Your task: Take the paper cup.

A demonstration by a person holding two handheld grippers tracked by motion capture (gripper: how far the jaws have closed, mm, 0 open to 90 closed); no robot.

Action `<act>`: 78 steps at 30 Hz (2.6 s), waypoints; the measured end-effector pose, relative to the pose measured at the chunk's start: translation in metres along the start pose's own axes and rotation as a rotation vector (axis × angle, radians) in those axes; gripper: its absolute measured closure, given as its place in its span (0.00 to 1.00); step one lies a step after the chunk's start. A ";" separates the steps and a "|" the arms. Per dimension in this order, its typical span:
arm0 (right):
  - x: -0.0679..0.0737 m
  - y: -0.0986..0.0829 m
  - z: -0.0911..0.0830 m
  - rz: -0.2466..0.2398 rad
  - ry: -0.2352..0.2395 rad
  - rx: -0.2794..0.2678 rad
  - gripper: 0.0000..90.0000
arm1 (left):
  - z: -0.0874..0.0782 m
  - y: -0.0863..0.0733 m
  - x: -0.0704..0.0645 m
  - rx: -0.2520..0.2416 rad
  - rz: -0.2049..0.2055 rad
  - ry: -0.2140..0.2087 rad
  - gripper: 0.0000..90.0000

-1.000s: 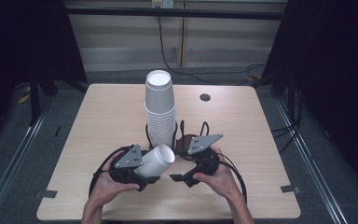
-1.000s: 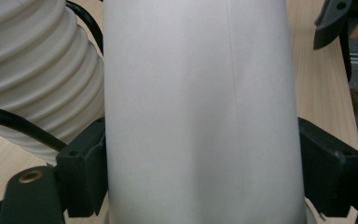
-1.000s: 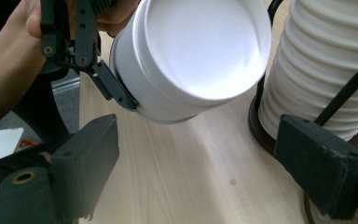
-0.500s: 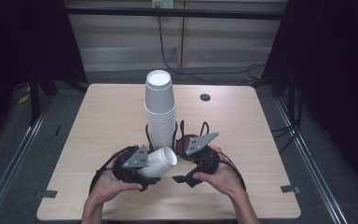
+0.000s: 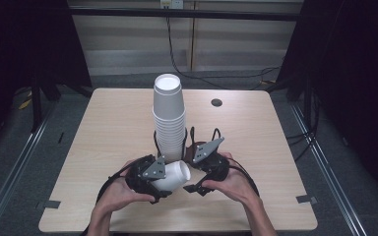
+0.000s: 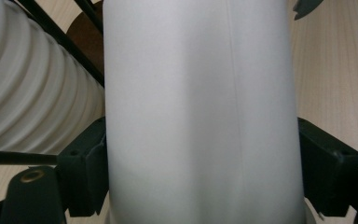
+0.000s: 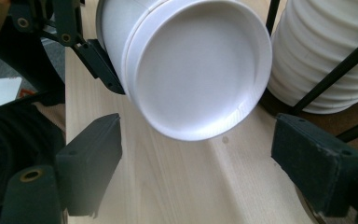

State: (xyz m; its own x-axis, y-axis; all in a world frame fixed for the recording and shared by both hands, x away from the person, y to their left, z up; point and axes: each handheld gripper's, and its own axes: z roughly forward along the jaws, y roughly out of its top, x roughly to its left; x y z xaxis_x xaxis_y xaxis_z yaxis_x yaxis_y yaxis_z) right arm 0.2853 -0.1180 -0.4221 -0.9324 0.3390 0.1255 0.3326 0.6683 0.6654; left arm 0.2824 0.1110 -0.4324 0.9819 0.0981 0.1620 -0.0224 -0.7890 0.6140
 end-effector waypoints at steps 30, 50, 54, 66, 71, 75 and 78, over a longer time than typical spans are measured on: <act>-0.004 0.012 0.019 -0.022 0.134 0.184 0.17 | 0.014 0.016 -0.012 0.150 0.114 -0.038 0.20; 0.001 0.021 0.024 -0.077 0.176 0.148 0.25 | 0.011 0.014 -0.014 0.097 0.108 -0.060 0.20; 0.001 0.022 0.024 -0.075 0.171 0.155 0.26 | 0.010 0.014 -0.013 0.102 0.127 -0.052 0.19; 0.001 0.022 0.018 -0.065 0.158 0.135 0.26 | 0.004 0.009 -0.009 -0.018 0.075 -0.069 0.17; 0.002 0.022 0.017 -0.060 0.156 0.138 0.26 | 0.000 0.008 -0.008 -0.048 0.076 -0.065 0.17; 0.000 0.022 0.017 -0.056 0.161 0.134 0.26 | -0.003 0.005 -0.007 -0.070 0.072 -0.055 0.17; 0.001 0.022 0.016 -0.050 0.151 0.133 0.26 | -0.005 0.004 -0.006 -0.087 0.063 -0.065 0.17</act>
State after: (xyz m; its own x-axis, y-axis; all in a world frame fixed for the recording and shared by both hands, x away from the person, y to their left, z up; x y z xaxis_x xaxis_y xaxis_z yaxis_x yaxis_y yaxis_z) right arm 0.2943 -0.0924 -0.4198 -0.9555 0.2064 0.2107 0.2917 0.7666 0.5721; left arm 0.2754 0.1103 -0.4270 0.9881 0.0083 0.1538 -0.0980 -0.7362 0.6697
